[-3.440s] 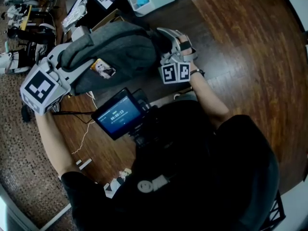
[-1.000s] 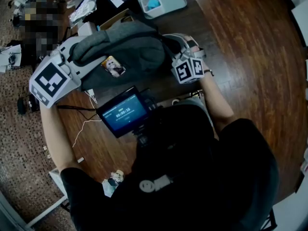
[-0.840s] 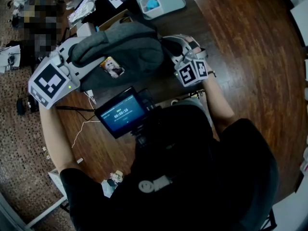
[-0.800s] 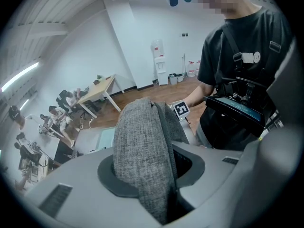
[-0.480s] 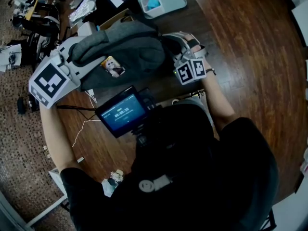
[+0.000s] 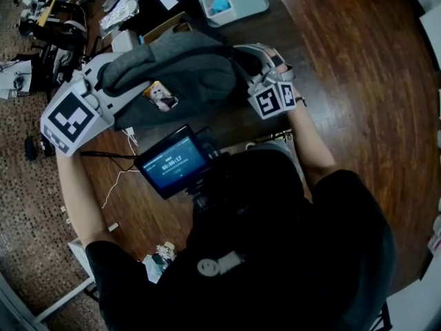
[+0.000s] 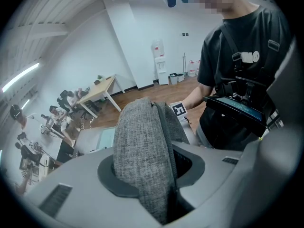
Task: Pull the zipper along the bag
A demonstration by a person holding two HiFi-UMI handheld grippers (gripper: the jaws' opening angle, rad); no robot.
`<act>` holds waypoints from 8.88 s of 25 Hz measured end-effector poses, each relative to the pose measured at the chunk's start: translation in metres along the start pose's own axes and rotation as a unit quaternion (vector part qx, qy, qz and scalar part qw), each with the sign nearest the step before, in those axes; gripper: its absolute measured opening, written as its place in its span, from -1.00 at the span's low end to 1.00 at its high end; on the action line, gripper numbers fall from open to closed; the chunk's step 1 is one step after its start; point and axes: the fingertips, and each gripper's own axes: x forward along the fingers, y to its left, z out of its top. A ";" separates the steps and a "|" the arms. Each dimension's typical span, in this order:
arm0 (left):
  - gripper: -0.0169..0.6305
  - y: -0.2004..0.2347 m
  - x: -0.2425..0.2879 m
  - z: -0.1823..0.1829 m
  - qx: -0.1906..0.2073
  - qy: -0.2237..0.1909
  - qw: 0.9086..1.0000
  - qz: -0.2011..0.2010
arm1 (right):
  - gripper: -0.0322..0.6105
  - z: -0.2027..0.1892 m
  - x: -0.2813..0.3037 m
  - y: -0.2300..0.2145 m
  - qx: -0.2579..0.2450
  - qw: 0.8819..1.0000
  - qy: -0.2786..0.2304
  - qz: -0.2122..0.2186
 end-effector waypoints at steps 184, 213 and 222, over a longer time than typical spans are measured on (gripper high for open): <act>-0.16 -0.048 0.075 -0.276 -0.275 -0.141 0.760 0.571 | -0.37 0.247 0.048 0.015 -0.084 0.895 0.120 0.421; -0.93 -0.054 0.058 -0.256 -0.164 -0.096 0.844 0.502 | 0.04 0.254 -0.001 -0.052 0.010 0.937 0.089 0.338; -0.91 -0.067 0.038 -0.240 -0.181 -0.112 0.846 0.488 | 0.10 0.216 -0.046 -0.074 0.145 0.945 0.034 0.291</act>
